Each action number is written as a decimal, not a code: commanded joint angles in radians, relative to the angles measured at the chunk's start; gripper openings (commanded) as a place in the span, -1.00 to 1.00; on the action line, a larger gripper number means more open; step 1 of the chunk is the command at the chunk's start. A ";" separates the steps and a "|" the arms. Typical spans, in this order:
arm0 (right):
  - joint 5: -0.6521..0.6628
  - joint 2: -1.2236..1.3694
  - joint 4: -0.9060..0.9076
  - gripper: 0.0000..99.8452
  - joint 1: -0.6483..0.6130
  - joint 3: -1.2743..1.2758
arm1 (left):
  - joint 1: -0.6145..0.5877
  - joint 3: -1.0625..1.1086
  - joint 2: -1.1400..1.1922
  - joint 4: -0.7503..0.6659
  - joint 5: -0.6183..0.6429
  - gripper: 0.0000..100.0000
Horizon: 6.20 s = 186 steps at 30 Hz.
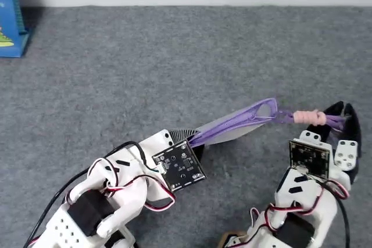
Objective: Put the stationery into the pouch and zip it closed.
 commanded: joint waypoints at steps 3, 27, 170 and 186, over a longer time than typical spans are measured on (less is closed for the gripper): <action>-0.002 0.007 0.128 -0.95 -0.067 0.002 | -0.052 -0.019 -0.038 0.000 -0.005 -0.98; -0.440 0.008 0.625 -0.61 -0.700 -0.328 | -0.052 -0.019 -0.035 0.003 -0.003 -0.98; -0.270 0.005 0.205 -0.28 -0.716 0.015 | -0.784 0.139 -0.043 -0.468 0.321 -0.41; -0.353 0.005 0.375 -0.31 -0.719 -0.101 | -0.888 -0.295 -0.044 -0.005 0.327 -0.52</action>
